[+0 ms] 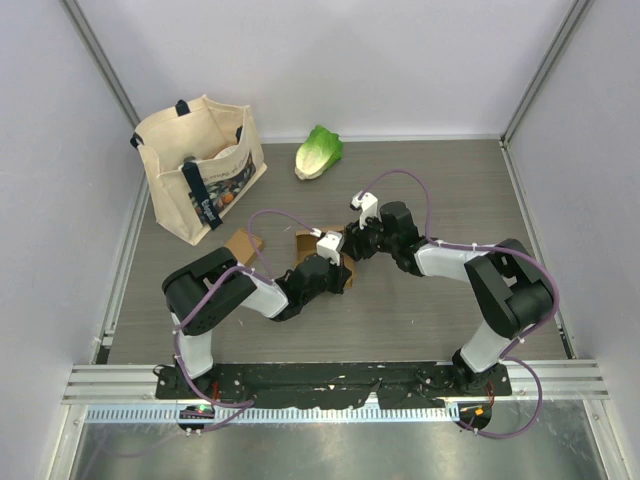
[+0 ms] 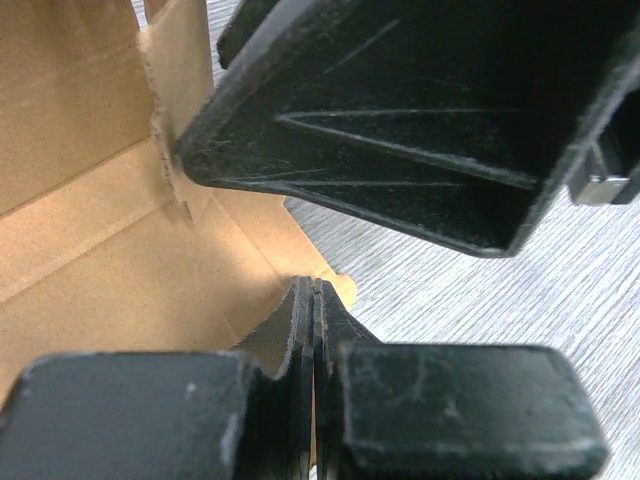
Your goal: Fold the paper box
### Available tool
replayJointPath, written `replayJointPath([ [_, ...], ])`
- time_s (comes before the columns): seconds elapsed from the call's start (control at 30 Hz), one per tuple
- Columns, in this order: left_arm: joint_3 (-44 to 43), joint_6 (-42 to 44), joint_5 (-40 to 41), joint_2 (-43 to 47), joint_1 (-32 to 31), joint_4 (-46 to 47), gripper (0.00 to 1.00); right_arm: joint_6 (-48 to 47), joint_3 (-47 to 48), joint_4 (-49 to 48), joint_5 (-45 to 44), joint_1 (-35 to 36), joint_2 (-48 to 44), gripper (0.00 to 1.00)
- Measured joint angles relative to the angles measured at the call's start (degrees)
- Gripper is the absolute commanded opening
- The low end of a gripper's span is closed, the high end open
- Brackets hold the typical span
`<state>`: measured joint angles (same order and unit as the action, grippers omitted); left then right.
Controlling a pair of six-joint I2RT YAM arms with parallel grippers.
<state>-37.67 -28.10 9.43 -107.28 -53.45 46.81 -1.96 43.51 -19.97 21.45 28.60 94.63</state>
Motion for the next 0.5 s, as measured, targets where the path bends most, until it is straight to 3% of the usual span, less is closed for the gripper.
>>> replayJointPath([
  [0.2,0.11,0.02,-0.02,0.00,0.00,0.15,0.00,-1.57,1.18,-2.54,-2.12,1.81,2.97,0.45],
  [0.5,0.26,0.04,0.04,0.00,0.02,0.35,0.00,-2.84,0.92,-6.82,-8.52,5.14,3.89,0.12],
])
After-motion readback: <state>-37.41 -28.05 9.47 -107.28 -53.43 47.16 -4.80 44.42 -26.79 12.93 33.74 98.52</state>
